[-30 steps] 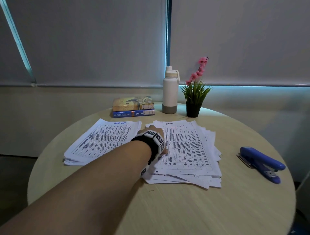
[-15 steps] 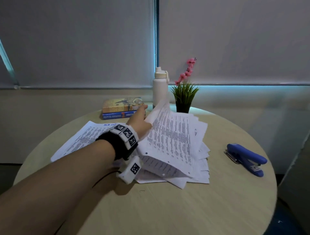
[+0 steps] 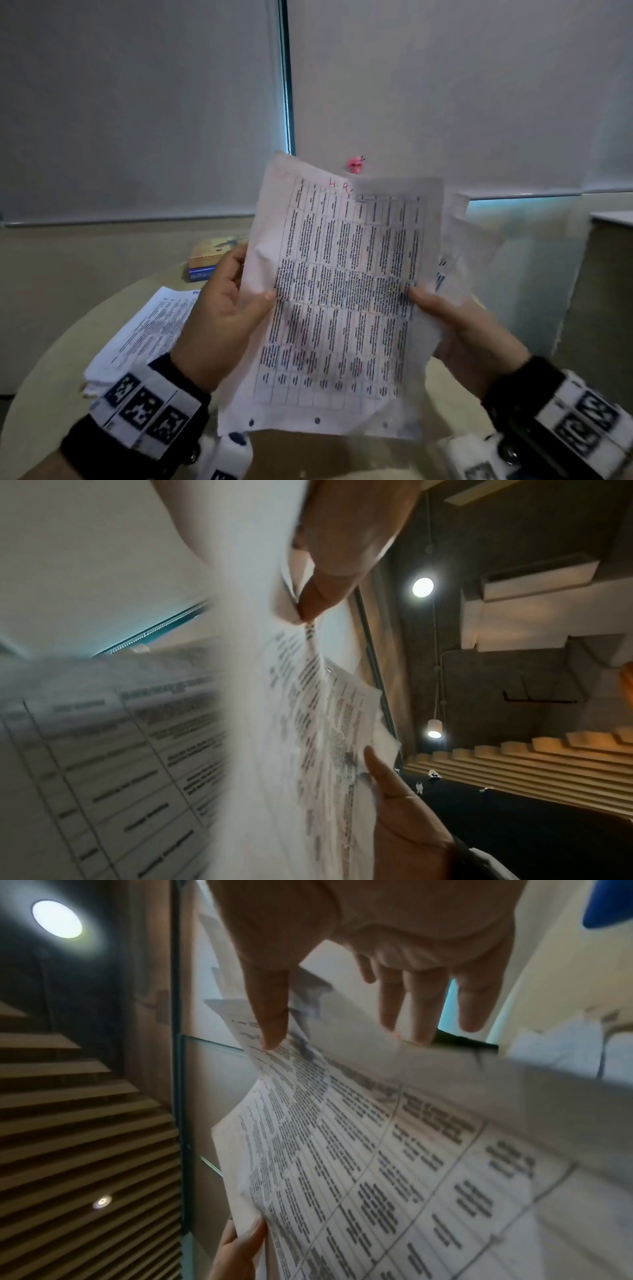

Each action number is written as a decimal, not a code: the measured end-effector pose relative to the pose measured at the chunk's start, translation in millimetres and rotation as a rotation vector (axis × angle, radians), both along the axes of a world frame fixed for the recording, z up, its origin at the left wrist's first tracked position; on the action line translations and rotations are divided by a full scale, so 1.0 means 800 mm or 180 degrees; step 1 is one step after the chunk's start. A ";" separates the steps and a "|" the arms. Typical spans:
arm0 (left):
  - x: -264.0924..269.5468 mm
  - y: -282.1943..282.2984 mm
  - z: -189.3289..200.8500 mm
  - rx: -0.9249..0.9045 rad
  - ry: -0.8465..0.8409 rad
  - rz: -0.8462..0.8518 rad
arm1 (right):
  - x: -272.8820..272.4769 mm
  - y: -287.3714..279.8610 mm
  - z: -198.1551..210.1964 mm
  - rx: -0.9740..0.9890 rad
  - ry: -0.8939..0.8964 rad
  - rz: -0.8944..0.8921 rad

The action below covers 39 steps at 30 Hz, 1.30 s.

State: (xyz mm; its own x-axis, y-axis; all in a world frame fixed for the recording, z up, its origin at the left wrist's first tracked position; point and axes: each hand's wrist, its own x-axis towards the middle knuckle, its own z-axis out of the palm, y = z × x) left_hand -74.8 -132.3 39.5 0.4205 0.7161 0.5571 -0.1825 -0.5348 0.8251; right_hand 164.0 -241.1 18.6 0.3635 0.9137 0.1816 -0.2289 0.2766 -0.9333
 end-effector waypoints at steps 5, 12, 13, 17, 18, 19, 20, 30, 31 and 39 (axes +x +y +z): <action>-0.014 0.013 -0.002 0.0239 0.0143 0.0327 | -0.002 0.012 -0.001 0.0354 0.0007 -0.0367; -0.024 0.011 0.099 0.2093 0.1224 0.1455 | 0.012 0.007 0.045 0.0162 -0.1233 0.0037; -0.019 0.011 0.110 0.2099 0.1484 0.1378 | 0.011 0.007 0.053 0.0130 -0.1331 0.0134; -0.001 0.035 0.115 0.1131 0.2286 0.0347 | 0.010 0.015 0.063 -0.0213 -0.1602 0.0445; 0.001 0.042 0.109 0.0984 0.2336 0.0170 | 0.010 0.018 0.063 -0.0360 -0.1684 0.0476; 0.001 0.049 0.102 0.0929 0.2420 0.0093 | 0.014 0.021 0.062 -0.0513 -0.1689 0.0465; -0.002 0.056 0.093 0.0899 0.2555 0.0097 | 0.021 0.026 0.060 -0.0630 -0.1619 0.0402; -0.055 0.124 0.003 0.0124 0.3121 0.0298 | 0.171 0.067 -0.005 -0.3132 -0.4418 -0.0949; -0.060 0.127 -0.003 0.0057 0.3107 0.0272 | 0.171 0.067 -0.011 -0.3300 -0.4518 -0.0889; -0.056 0.114 -0.012 -0.0196 0.2372 -0.0139 | 0.158 0.066 -0.039 -0.3420 -0.4327 -0.0828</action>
State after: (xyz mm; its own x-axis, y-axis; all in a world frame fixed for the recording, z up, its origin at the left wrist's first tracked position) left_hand -119.4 -41.0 29.8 0.6995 0.7109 0.0729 0.4166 -0.4886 0.7666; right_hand 290.0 -188.1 -12.9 0.6232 0.7697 -0.1385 0.7473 -0.6383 -0.1845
